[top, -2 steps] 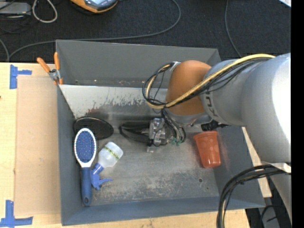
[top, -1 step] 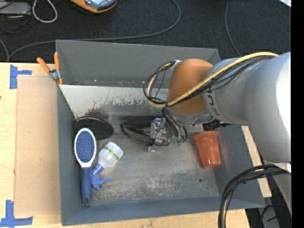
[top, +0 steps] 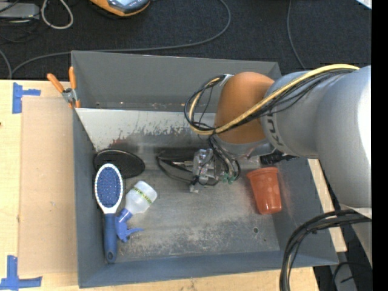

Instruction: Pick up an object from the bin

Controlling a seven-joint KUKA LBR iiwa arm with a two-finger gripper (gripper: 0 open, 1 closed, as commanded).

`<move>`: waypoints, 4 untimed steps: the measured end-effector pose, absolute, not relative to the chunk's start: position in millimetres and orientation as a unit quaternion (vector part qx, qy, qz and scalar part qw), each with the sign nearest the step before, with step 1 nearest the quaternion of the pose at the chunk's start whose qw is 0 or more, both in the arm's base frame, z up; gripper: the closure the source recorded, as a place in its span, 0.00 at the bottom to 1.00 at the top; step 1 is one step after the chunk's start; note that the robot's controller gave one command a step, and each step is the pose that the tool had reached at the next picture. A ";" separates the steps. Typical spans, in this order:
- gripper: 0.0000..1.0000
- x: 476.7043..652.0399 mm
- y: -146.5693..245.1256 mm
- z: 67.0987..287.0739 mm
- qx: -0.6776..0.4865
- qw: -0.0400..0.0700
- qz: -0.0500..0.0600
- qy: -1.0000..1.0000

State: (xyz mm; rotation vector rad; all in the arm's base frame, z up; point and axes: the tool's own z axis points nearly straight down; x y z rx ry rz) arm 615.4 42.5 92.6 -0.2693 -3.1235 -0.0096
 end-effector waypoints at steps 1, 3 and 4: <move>1.00 614.5 42.4 105.0 -0.086 0.005 -0.003 -0.996; 1.00 614.3 42.2 133.3 -0.085 0.005 -0.003 -0.996; 1.00 613.9 42.1 145.3 -0.085 0.007 -0.003 -0.996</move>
Offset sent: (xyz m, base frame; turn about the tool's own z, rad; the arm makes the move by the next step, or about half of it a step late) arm -0.0006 -0.0001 0.0409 -0.0002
